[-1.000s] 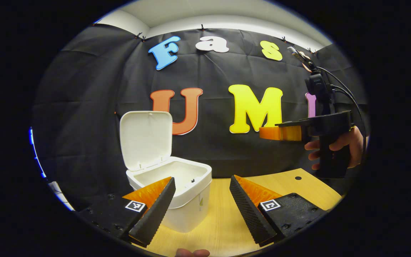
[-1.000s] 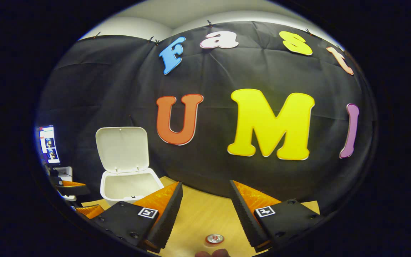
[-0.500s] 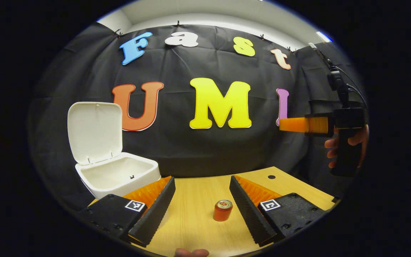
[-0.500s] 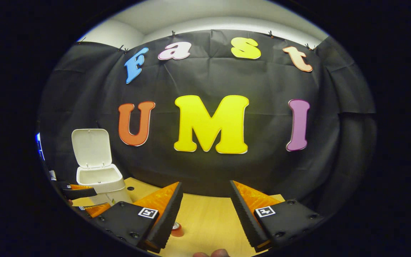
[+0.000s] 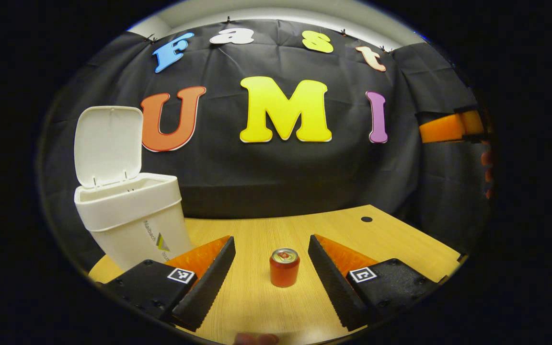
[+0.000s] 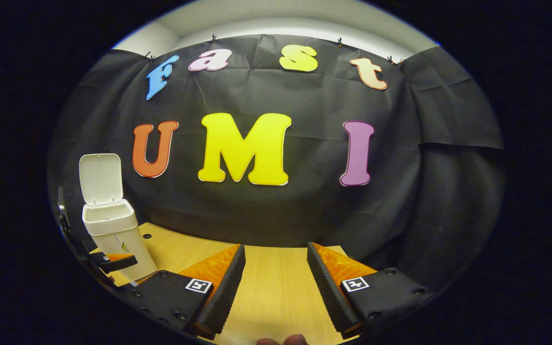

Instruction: Press the lid of the desktop garbage bin to open it, pick up the crumpled paper on the desktop and throw it into the bin, then pick up the pop can on the desktop and drop it into the bin, and finally close the garbage bin lid.

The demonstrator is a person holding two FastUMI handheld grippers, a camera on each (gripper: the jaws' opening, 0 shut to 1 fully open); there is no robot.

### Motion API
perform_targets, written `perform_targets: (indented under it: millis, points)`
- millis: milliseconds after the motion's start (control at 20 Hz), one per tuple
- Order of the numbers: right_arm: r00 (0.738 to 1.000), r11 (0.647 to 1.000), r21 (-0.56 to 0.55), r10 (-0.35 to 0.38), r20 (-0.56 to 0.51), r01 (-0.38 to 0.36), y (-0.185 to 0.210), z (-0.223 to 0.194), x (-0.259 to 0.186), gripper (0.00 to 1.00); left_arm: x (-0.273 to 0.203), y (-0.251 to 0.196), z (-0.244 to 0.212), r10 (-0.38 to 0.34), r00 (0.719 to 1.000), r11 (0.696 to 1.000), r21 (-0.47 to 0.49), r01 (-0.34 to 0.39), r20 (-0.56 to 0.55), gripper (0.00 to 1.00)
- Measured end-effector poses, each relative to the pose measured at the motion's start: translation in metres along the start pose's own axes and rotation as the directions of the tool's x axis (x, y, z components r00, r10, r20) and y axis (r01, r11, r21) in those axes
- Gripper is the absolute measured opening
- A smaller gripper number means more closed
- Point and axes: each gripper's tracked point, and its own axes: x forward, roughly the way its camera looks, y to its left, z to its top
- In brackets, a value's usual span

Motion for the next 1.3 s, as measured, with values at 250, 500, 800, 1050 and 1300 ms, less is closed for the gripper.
perform_targets:
  millis: [250, 500, 800, 1050, 1300]
  points:
    - [0.998, 0.997, -0.06, -0.053, -0.02, 0.052, -0.041, -0.01, -0.008, 0.83, 0.029, -0.018, -0.052, -0.014, 0.997, 1.0, 0.003, 0.014, -0.072, 1.0]
    - [0.993, 0.992, -0.088, -0.1, -0.061, 0.094, -0.07, -0.028, -0.017, 0.83, 0.06, -0.026, -0.093, -0.001, 0.991, 0.999, -0.038, -0.004, -0.134, 1.0]
    - [0.984, 0.988, -0.097, -0.129, -0.126, 0.117, -0.083, -0.05, -0.023, 0.83, 0.088, -0.02, -0.125, 0.009, 0.982, 1.0, -0.016, -0.012, -0.186, 1.0]
    - [0.975, 0.986, -0.106, -0.145, -0.17, 0.128, -0.084, -0.064, -0.018, 0.82, 0.103, -0.021, -0.134, -0.003, 0.98, 1.0, -0.008, 0.001, -0.199, 1.0]
    - [0.974, 0.987, -0.118, -0.131, -0.185, 0.11, -0.07, -0.066, -0.002, 0.83, 0.117, -0.021, -0.137, -0.014, 0.981, 1.0, 0.013, 0.017, -0.194, 1.0]
